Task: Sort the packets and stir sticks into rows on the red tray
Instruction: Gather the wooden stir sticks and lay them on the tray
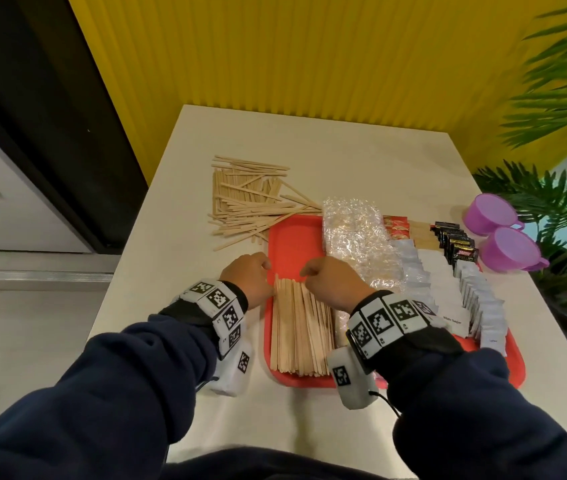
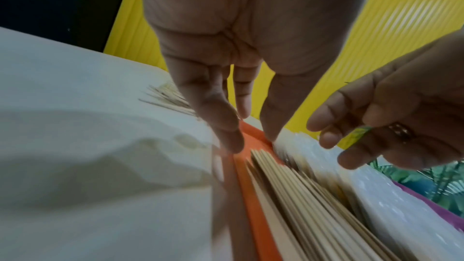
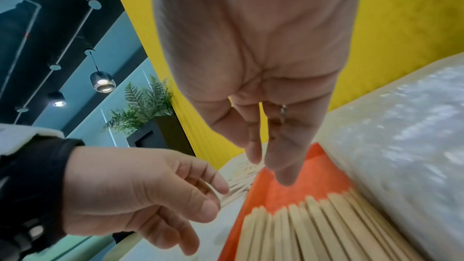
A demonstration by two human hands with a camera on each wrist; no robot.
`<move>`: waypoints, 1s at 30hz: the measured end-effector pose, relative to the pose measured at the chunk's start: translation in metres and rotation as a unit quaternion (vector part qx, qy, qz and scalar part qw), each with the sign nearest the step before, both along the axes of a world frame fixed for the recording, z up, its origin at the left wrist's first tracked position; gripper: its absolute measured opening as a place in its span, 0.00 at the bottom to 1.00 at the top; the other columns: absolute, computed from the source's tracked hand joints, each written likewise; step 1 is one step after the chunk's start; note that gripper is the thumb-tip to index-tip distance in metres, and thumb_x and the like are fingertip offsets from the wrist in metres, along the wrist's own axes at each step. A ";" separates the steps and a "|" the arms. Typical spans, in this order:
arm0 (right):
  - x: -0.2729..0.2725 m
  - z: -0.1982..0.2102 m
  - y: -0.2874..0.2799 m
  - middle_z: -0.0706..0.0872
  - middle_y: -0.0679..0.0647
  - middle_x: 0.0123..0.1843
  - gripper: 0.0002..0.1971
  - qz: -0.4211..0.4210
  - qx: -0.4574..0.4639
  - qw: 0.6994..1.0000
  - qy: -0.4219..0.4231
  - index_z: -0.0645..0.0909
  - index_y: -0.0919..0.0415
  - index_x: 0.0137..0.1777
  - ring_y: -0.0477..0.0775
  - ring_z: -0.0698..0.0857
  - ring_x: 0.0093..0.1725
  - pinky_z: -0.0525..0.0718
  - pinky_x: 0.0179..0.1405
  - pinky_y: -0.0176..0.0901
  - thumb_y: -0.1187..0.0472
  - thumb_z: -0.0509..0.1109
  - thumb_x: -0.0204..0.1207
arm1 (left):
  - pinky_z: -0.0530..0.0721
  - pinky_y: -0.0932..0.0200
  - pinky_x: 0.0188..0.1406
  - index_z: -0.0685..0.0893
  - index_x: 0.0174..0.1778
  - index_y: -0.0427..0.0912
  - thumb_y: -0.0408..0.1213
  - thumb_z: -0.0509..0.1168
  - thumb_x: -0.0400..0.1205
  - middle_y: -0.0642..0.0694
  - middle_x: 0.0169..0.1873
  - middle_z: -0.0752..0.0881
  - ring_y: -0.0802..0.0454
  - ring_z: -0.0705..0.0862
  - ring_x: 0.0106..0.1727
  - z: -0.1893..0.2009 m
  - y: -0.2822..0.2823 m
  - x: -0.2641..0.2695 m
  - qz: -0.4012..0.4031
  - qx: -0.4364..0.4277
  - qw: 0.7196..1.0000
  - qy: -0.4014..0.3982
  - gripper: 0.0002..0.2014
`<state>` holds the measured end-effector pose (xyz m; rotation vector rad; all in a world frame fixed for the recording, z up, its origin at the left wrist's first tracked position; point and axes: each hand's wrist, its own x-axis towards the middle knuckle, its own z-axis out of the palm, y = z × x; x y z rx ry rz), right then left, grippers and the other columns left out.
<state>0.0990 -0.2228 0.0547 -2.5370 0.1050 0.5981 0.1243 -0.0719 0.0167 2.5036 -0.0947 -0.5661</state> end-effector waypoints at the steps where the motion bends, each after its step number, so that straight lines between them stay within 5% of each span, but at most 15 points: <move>1: 0.008 0.002 0.001 0.81 0.59 0.65 0.16 -0.013 0.006 1.000 -0.016 0.79 0.62 0.65 0.57 0.81 0.59 0.77 0.53 0.40 0.66 0.58 0.79 | 0.77 0.56 0.55 0.77 0.64 0.45 0.37 0.69 0.76 0.45 0.59 0.82 0.47 0.81 0.58 0.003 0.005 0.005 0.010 -0.002 1.000 -0.005 0.20; 10: 0.094 0.002 0.009 0.72 0.63 0.72 0.26 -0.020 -0.049 0.997 -0.049 0.69 0.61 0.75 0.60 0.78 0.66 0.76 0.54 0.39 0.70 0.59 0.76 | 0.75 0.56 0.59 0.77 0.64 0.44 0.34 0.68 0.75 0.42 0.67 0.73 0.45 0.77 0.63 0.011 0.025 0.061 0.052 0.017 0.998 -0.034 0.20; 16: 0.148 -0.015 0.012 0.70 0.61 0.71 0.22 -0.022 -0.147 0.987 -0.056 0.69 0.61 0.74 0.58 0.78 0.66 0.76 0.60 0.42 0.66 0.62 0.79 | 0.70 0.47 0.69 0.55 0.81 0.50 0.36 0.70 0.74 0.45 0.77 0.58 0.42 0.61 0.75 0.003 0.024 0.092 0.009 0.097 0.994 -0.043 0.41; 19: 0.166 -0.026 0.011 0.73 0.60 0.68 0.18 0.004 -0.203 0.977 -0.060 0.72 0.62 0.70 0.57 0.80 0.63 0.77 0.55 0.40 0.66 0.60 0.80 | 0.66 0.40 0.72 0.46 0.82 0.52 0.36 0.72 0.73 0.46 0.81 0.48 0.42 0.48 0.80 -0.006 0.022 0.106 -0.021 0.161 0.986 -0.026 0.48; 23: 0.186 -0.034 0.011 0.74 0.62 0.67 0.18 0.026 -0.213 0.975 -0.053 0.73 0.62 0.70 0.60 0.80 0.63 0.78 0.57 0.44 0.67 0.59 0.80 | 0.60 0.38 0.75 0.43 0.82 0.53 0.37 0.73 0.73 0.46 0.82 0.41 0.40 0.39 0.82 -0.018 0.020 0.124 -0.032 0.189 0.981 -0.013 0.51; 30: 0.204 -0.043 0.010 0.75 0.60 0.70 0.17 0.062 -0.226 0.972 -0.030 0.71 0.63 0.70 0.58 0.74 0.70 0.71 0.65 0.42 0.66 0.55 0.83 | 0.58 0.36 0.75 0.40 0.82 0.55 0.40 0.70 0.76 0.46 0.82 0.37 0.39 0.38 0.82 -0.029 0.021 0.139 -0.030 0.184 0.982 0.017 0.49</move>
